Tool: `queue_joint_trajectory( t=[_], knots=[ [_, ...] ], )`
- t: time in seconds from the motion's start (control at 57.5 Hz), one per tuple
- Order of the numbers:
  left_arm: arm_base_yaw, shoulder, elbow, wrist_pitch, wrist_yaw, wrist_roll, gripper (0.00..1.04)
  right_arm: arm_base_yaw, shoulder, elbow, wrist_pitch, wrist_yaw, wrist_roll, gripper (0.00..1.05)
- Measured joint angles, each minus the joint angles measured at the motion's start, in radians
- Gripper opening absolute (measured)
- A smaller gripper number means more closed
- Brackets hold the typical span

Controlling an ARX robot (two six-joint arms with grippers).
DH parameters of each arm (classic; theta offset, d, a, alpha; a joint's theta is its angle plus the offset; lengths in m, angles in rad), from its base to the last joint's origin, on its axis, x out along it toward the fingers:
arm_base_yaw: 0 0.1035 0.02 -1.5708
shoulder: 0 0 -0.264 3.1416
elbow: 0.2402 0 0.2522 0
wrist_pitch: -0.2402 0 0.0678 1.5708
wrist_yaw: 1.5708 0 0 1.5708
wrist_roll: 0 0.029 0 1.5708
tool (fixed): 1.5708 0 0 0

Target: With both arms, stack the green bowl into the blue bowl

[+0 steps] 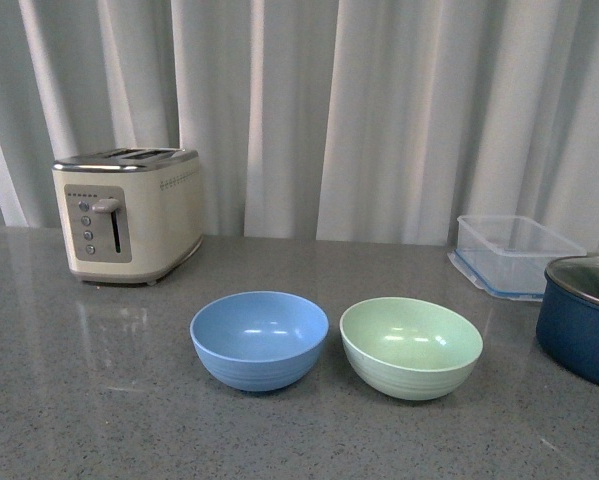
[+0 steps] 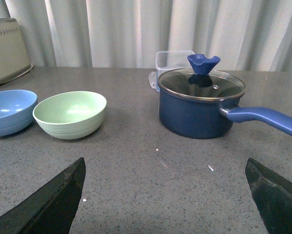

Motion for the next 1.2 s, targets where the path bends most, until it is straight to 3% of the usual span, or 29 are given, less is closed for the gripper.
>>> queue_joint_trajectory(
  t=[0.747,0.869,1.095,1.199],
  knots=[
    [0.000,-0.281,0.000,-0.276,0.000,0.000,0.04,0.000,0.000,0.000,0.000,0.000,0.000,0.95],
    [0.000,-0.423,0.000,-0.443,0.000,0.000,0.04,0.000,0.000,0.000,0.000,0.000,0.000,0.95],
    [0.000,-0.449,0.000,-0.451,0.000,0.000,0.04,0.000,0.000,0.000,0.000,0.000,0.000,0.95],
    [0.000,-0.449,0.000,-0.451,0.000,0.000,0.21,0.000,0.000,0.000,0.000,0.000,0.000,0.95]
  ],
)
